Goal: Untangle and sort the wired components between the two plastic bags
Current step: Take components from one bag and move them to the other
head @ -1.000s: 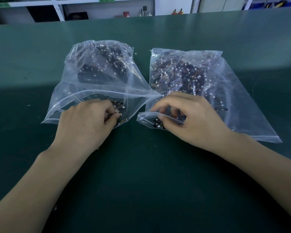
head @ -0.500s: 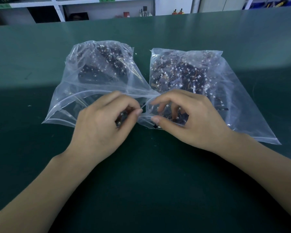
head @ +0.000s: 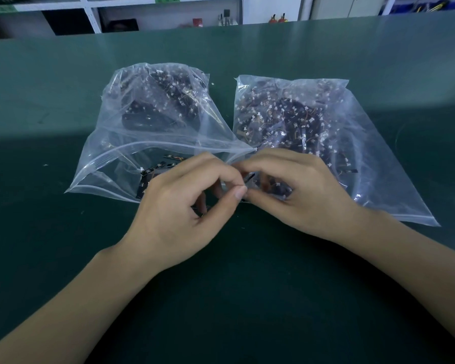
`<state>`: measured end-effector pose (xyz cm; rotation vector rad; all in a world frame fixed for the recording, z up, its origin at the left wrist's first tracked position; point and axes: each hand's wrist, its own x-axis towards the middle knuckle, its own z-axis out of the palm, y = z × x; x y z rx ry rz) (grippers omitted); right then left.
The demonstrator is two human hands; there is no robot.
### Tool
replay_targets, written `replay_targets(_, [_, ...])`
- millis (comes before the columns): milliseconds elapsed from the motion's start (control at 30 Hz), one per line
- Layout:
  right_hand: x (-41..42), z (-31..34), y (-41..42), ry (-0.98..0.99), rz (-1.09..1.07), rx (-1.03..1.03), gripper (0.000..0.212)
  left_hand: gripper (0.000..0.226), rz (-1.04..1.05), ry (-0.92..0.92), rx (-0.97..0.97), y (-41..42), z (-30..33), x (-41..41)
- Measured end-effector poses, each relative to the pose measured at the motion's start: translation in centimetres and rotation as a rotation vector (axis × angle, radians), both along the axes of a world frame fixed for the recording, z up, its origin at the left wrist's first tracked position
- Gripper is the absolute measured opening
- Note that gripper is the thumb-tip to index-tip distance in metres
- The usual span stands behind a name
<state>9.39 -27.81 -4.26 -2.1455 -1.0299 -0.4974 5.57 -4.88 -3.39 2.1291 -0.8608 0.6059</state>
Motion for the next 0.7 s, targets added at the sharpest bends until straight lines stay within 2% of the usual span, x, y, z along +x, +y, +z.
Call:
replay_targets(100, [-0.01,0.14,-0.02,-0.045,0.009,0.018,0.011,0.007,-0.003,-0.003,-0.032,-0.11,0.11,-0.1])
replay_targets(267, [-0.26,0.68,0.25,-0.044,0.039,0.109,0.003,0.009,0.034,0.016,-0.087,-0.02,-0.12,-0.04])
replay_targets(400, [-0.32,0.75,0.4,0.054,0.054,0.2,0.011,0.024,0.083,0.081,-0.114,-0.06,-0.47,0.18])
replay_targets(567, [-0.66,0.45,0.61,0.203,0.054,0.315,0.01,0.021,0.067,0.07,-0.133,0.21,-0.42,0.46])
replay_targets(700, [-0.8,0.4,0.66,0.229,0.017,0.338,0.013,0.026,0.082,0.028,-0.179,0.03,-0.19,0.5])
